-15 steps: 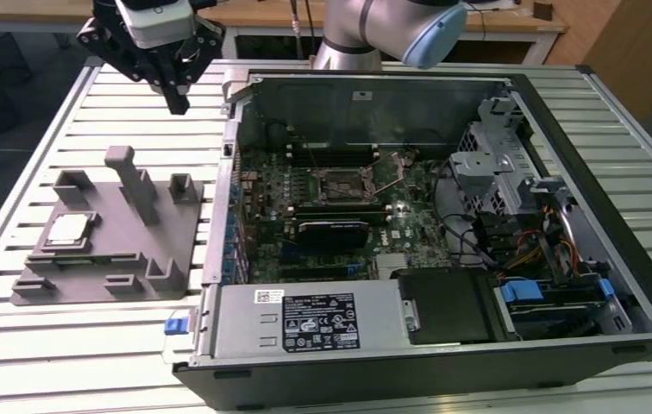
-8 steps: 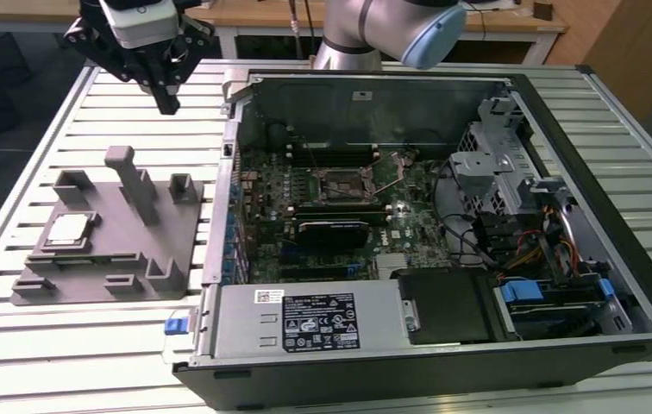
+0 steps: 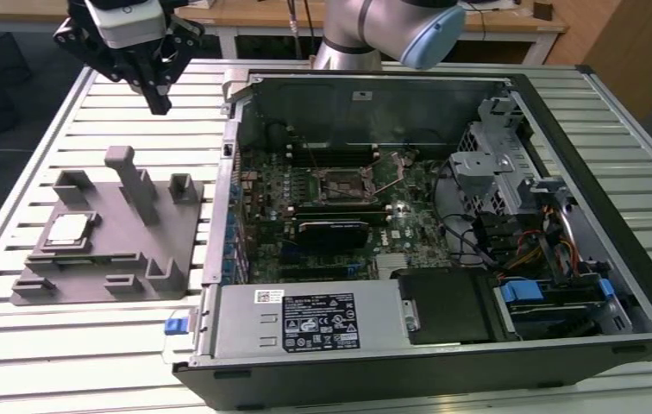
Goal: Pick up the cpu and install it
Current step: 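Reach for the cpu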
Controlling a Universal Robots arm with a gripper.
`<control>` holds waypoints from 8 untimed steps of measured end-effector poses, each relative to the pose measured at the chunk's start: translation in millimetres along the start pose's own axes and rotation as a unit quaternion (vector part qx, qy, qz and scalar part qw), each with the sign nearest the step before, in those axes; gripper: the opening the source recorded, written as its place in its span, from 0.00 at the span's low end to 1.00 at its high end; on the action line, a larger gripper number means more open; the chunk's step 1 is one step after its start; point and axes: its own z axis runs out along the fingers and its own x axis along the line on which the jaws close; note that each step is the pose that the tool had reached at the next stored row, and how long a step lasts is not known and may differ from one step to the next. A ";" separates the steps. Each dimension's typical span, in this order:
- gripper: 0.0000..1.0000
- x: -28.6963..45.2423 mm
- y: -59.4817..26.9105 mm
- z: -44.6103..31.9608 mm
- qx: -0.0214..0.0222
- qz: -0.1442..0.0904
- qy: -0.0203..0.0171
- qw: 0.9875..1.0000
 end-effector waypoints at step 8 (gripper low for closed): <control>0.11 10.0 -0.7 -0.1 0.000 0.000 0.000 1.000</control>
